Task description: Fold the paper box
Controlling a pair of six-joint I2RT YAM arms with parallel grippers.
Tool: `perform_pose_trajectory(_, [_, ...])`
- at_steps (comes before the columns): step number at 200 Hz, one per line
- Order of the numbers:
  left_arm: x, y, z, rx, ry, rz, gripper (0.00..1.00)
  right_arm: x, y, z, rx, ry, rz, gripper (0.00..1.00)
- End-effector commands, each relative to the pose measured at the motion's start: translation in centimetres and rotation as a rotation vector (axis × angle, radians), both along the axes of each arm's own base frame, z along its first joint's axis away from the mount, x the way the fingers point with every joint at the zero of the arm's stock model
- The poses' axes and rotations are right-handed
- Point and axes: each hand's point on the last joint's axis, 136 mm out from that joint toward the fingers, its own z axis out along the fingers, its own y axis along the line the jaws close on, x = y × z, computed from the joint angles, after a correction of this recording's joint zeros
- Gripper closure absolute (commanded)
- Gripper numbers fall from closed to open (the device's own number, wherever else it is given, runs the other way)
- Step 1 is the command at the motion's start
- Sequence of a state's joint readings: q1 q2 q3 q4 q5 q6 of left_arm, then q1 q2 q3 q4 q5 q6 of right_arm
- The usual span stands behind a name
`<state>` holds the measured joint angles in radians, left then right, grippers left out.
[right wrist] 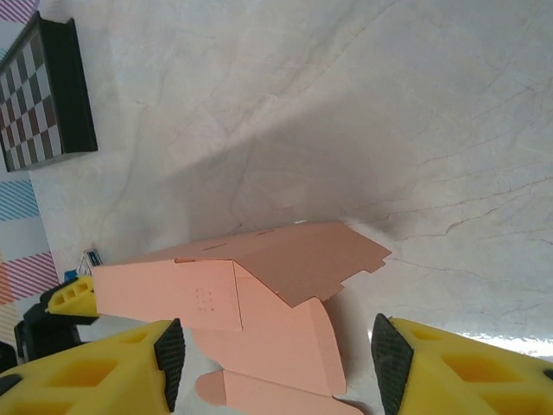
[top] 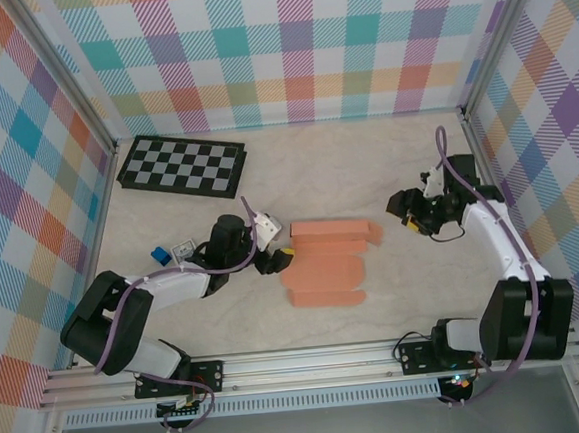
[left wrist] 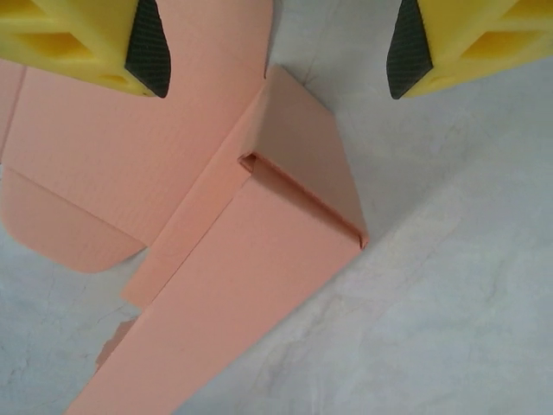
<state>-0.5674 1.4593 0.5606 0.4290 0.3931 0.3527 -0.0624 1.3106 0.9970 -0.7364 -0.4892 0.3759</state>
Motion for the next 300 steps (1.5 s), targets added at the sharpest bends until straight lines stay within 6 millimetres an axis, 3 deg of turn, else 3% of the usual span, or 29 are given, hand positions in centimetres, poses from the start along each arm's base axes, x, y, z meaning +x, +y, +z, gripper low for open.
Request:
perform_pose_trajectory(1, [0.2,-0.6,2.0,0.008,-0.146,-0.156,0.26,0.3,0.8,1.7,-0.051,-0.044,0.187,0.40])
perform_pose_trajectory(22, [1.0,0.1,3.6,0.006,-0.132,-0.237,0.23,1.1,1.9,2.8,-0.182,-0.146,0.358,0.39])
perform_pose_trajectory(49, [0.6,1.0,4.9,0.028,-0.083,-0.336,0.20,0.7,7.5,4.0,-0.357,-0.446,0.790,0.34])
perform_pose_trajectory(76, [0.3,2.1,5.2,0.025,-0.079,-0.339,0.19,-2.9,14.1,1.4,-0.487,-0.696,1.385,0.31])
perform_pose_trajectory(107, [-0.4,2.6,4.6,0.071,-0.086,-0.395,0.18,-1.8,18.1,0.7,-0.444,-0.728,1.579,0.30])
perform_pose_trajectory(143, [0.4,2.4,3.1,0.092,-0.080,-0.408,0.19,0.9,17.8,-1.0,-0.579,-0.707,1.684,0.30])
perform_pose_trajectory(190, [2.1,2.5,2.5,0.108,-0.088,-0.390,0.21,0.1,18.7,-2.5,-0.463,-0.632,1.744,0.31])
perform_pose_trajectory(206, [2.1,2.8,2.3,0.107,-0.083,-0.382,0.22,0.0,18.9,-3.2,-0.450,-0.611,1.746,0.31])
perform_pose_trajectory(220, [2.0,3.0,2.3,0.104,-0.078,-0.384,0.29,-0.3,18.7,-3.9,-0.448,-0.583,1.754,0.32])
perform_pose_trajectory(250, [1.9,3.2,2.0,0.108,-0.069,-0.382,0.30,-0.1,18.1,-5.1,-0.483,-0.547,1.769,0.36])
perform_pose_trajectory(300, [2.0,2.8,2.4,0.071,-0.048,-0.386,0.26,0.0,17.9,-4.8,-0.535,-0.588,1.788,0.46])
